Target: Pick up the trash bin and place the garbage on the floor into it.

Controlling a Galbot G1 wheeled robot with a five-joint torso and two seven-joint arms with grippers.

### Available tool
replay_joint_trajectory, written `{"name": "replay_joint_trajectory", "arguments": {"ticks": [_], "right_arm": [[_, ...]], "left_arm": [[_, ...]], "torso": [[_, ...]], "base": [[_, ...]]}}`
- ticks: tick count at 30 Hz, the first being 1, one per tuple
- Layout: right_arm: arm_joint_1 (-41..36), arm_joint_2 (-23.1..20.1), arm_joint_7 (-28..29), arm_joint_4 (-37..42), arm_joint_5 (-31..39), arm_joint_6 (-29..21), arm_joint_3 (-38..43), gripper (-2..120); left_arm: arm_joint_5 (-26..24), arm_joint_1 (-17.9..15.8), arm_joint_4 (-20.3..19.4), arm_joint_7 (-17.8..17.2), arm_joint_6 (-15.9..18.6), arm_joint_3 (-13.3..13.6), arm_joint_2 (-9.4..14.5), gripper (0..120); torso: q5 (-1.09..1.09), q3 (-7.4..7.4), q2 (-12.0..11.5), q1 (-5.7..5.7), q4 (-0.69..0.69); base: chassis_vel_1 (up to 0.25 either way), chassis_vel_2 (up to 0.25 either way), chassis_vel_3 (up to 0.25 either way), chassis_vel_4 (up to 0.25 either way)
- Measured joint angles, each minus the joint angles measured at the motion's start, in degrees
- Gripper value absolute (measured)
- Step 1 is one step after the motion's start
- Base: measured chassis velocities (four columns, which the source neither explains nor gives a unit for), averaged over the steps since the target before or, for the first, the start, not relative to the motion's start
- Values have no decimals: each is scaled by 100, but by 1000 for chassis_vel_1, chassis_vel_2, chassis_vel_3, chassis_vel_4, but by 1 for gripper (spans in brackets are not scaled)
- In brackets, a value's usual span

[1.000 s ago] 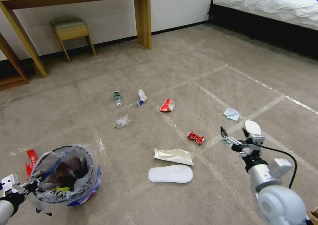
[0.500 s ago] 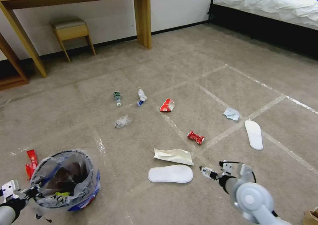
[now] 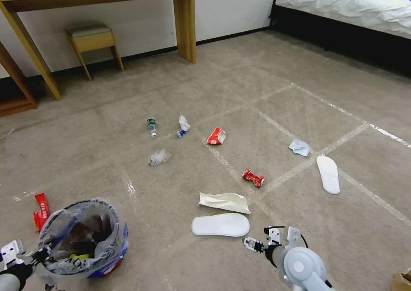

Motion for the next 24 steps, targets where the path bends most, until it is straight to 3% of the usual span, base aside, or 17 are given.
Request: {"name": "replay_joint_trajectory", "arguments": {"ticks": [24], "right_arm": [[723,890,-225,-1238,238,198,-185,100]], "left_arm": [[16,0,62,-6,-2,4,59,1]], "torso": [[0,1,0,0,1]], "base": [[0,0,0,0]]}}
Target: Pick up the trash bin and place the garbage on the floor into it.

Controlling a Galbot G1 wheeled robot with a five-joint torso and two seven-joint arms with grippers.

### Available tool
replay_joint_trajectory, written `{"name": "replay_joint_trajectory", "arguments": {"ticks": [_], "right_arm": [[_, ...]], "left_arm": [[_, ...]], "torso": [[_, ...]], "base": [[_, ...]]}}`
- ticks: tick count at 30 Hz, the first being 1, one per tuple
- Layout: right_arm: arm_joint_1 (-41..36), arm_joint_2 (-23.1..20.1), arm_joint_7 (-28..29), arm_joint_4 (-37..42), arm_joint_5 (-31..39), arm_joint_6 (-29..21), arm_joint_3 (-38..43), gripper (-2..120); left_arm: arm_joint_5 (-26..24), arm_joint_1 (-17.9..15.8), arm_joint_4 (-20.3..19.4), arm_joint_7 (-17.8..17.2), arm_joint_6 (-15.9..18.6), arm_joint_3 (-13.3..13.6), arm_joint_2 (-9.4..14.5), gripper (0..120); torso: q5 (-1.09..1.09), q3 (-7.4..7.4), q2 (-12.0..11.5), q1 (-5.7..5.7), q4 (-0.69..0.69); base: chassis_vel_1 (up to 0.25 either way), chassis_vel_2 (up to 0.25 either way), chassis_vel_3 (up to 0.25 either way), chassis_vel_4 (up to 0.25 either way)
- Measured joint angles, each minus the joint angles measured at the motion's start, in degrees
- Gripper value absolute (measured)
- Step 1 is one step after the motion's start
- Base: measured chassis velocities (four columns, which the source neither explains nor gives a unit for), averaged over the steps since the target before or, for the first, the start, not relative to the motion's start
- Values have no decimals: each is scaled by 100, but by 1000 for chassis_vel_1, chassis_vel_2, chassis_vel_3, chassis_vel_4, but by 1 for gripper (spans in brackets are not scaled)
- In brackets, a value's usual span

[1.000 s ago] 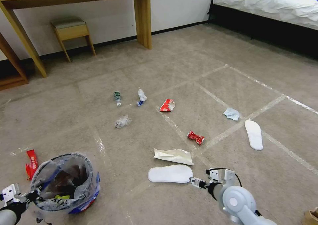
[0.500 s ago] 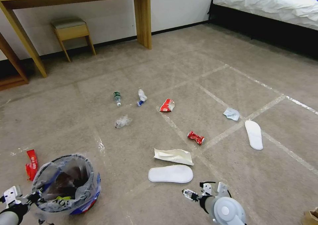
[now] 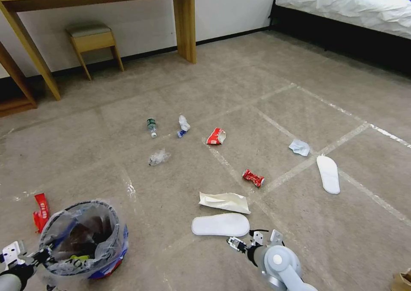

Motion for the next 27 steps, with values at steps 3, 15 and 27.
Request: {"name": "replay_joint_trajectory", "arguments": {"ticks": [3,15,27], "right_arm": [[32,23,-29,-50,-16,19,-3,100],[207,207,-258,-428,-197,250,-78,100],[418,380,-495,-698,-304,283,-132,100]], "left_arm": [[0,5,-11,-1,0,0,-7,1],[-5,33,-96,-11,-1,6,-85,1],[-5,61,-118,-13,-4,2,-105,1]], "torso": [[0,0,0,0,0],[0,0,0,0,0],[0,0,0,0,0]], "base": [[0,0,0,0],[0,0,0,0],[0,0,0,0]]}}
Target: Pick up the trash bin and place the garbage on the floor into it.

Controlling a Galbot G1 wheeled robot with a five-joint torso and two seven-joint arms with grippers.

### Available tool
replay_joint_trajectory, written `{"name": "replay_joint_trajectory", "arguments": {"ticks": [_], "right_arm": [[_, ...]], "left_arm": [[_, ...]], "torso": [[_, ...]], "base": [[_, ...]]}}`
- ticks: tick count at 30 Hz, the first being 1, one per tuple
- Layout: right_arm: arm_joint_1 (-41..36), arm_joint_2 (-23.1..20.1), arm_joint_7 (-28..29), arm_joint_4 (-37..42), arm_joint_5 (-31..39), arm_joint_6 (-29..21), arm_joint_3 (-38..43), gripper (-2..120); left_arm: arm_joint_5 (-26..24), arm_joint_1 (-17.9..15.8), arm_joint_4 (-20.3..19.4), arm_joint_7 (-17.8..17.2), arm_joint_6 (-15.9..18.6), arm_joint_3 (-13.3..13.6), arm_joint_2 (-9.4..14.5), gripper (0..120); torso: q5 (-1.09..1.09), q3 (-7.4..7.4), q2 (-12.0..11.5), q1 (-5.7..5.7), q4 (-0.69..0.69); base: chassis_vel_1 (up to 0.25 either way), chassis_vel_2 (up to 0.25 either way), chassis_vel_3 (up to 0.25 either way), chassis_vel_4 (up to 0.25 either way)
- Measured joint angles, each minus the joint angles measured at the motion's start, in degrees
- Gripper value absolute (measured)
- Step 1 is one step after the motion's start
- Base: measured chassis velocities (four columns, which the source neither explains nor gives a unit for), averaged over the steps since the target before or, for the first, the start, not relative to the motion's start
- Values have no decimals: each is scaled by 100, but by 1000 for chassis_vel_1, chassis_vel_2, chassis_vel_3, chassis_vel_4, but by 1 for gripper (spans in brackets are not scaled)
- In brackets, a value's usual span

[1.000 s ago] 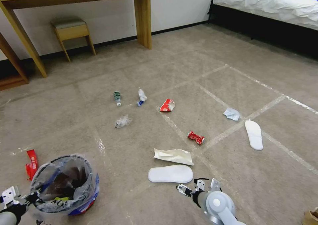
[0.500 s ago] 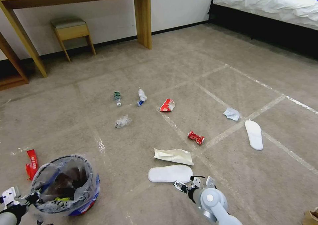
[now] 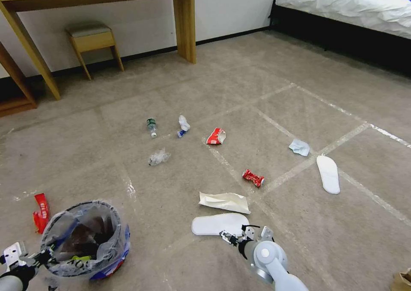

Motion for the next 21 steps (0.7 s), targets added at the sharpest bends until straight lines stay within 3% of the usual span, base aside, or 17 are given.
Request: {"name": "replay_joint_trajectory", "arguments": {"ticks": [21], "right_arm": [[208,177,-213,-456,-360,156,-97,100]], "left_arm": [[-8,-36,12,-4,-2,7,35,1]], "torso": [[0,0,0,0,0]], "base": [[0,0,0,0]]}}
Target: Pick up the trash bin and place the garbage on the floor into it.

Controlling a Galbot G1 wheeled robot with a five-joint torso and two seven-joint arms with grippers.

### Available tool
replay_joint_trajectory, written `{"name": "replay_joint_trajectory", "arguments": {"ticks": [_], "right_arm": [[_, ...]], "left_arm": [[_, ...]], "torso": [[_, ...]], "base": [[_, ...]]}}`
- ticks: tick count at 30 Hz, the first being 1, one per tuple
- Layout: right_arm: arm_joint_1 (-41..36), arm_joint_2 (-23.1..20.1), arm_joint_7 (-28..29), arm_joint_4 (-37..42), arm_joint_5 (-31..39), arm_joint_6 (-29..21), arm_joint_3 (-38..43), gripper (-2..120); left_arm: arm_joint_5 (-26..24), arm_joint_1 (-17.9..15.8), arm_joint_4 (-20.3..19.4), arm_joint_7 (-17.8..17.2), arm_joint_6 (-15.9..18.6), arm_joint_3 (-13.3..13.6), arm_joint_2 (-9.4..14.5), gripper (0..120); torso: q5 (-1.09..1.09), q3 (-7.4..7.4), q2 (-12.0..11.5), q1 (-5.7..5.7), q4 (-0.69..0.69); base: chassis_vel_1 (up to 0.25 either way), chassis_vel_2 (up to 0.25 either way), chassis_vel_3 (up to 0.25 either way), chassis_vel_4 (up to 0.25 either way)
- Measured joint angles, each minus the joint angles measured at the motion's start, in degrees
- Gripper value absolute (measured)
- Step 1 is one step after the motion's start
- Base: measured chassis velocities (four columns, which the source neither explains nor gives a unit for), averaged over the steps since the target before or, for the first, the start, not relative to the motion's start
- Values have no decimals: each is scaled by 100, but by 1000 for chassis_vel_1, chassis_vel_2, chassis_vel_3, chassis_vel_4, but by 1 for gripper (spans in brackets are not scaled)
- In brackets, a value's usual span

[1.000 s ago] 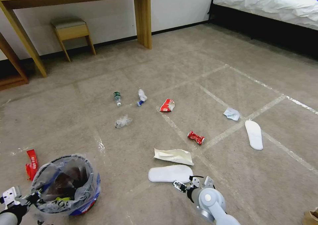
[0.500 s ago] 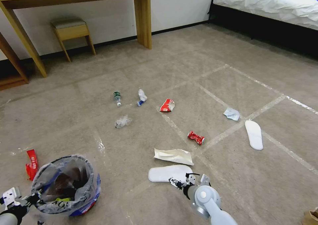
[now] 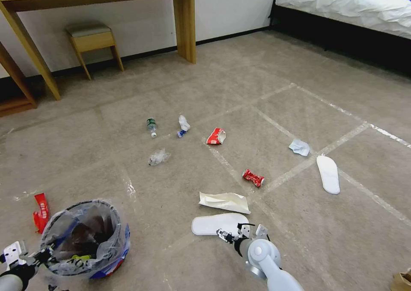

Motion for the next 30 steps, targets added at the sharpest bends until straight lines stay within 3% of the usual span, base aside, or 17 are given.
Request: {"name": "replay_joint_trajectory", "arguments": {"ticks": [30], "right_arm": [[195,180,-565,-375,-336,415,-73,100]], "left_arm": [[7,3,-13,-9,3,30,-20,1]], "torso": [[0,0,0,0,0]], "base": [[0,0,0,0]]}}
